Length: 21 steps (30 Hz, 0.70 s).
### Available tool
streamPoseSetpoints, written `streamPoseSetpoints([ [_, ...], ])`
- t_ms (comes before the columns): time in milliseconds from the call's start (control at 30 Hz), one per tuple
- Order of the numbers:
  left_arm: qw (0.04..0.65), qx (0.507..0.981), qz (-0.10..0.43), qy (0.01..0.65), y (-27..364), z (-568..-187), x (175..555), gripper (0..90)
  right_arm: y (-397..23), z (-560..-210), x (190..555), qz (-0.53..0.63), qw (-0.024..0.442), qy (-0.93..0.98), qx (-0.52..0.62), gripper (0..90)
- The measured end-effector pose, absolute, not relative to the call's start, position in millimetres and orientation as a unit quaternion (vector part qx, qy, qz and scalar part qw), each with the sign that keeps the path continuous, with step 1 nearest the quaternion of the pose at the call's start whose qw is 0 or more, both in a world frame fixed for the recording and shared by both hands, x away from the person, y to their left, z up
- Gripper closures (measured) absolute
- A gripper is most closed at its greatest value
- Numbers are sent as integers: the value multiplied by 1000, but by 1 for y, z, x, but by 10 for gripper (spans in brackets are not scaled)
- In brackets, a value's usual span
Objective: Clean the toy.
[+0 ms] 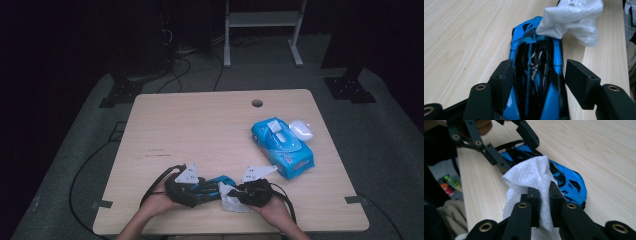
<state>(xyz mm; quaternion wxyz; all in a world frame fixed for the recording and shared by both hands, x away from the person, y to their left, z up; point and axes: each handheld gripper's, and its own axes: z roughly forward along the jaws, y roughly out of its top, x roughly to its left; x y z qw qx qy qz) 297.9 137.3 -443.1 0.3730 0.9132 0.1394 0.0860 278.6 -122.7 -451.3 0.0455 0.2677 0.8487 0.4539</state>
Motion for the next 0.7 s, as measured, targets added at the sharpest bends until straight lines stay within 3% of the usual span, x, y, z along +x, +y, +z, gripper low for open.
streamPoseSetpoints([
  [200,382,911,76,138,139,-442,300,369,-128,-452,281,452,45,848,272,825],
  [367,380,913,65,133,132,-445,300,289,-141,-446,282,454,53,843,282,824],
  [567,362,921,62,132,122,-451,303,202,-161,-443,281,462,63,834,296,822],
  [700,344,928,64,127,114,-458,306,191,-168,-445,282,468,63,826,306,822],
])
